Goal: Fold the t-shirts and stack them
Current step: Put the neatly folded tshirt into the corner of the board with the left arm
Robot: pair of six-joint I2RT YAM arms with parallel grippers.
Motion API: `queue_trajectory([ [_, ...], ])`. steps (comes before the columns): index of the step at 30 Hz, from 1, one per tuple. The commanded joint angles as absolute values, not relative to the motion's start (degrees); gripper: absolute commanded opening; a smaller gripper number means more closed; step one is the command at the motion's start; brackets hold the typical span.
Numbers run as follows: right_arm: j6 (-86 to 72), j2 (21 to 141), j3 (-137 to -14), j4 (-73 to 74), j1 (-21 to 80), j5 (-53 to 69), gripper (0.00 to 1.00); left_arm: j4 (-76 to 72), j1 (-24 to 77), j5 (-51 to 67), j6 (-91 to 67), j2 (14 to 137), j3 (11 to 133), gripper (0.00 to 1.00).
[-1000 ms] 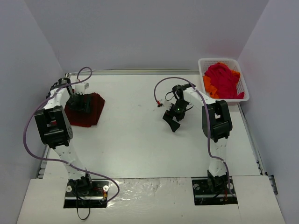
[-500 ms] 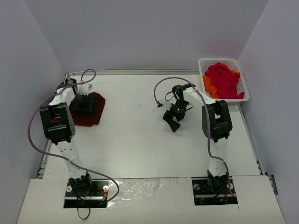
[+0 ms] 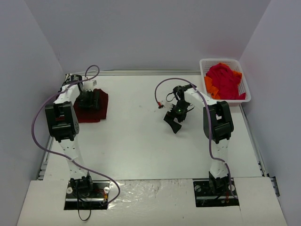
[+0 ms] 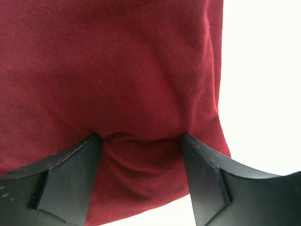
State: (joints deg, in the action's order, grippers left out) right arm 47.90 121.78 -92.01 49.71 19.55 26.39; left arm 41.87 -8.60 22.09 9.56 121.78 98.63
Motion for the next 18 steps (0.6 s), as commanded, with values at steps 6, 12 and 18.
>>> queue_trajectory([
  [6, 47.46, 122.52, -90.44, 53.26, 19.25, 24.96, 1.00, 45.00, -6.24, 20.57, 8.52, 111.83, 100.63, 0.68],
  [12, 47.55, 119.19, -90.26, 53.09, 19.07, 26.45, 1.00, 52.28, -6.59, 14.09, 13.18, 99.70, 106.07, 0.73],
  [18, 44.22, 112.70, -90.18, 48.09, 16.00, 28.04, 1.00, 50.82, -7.73, 16.24, 15.64, 86.43, 100.76, 0.85],
])
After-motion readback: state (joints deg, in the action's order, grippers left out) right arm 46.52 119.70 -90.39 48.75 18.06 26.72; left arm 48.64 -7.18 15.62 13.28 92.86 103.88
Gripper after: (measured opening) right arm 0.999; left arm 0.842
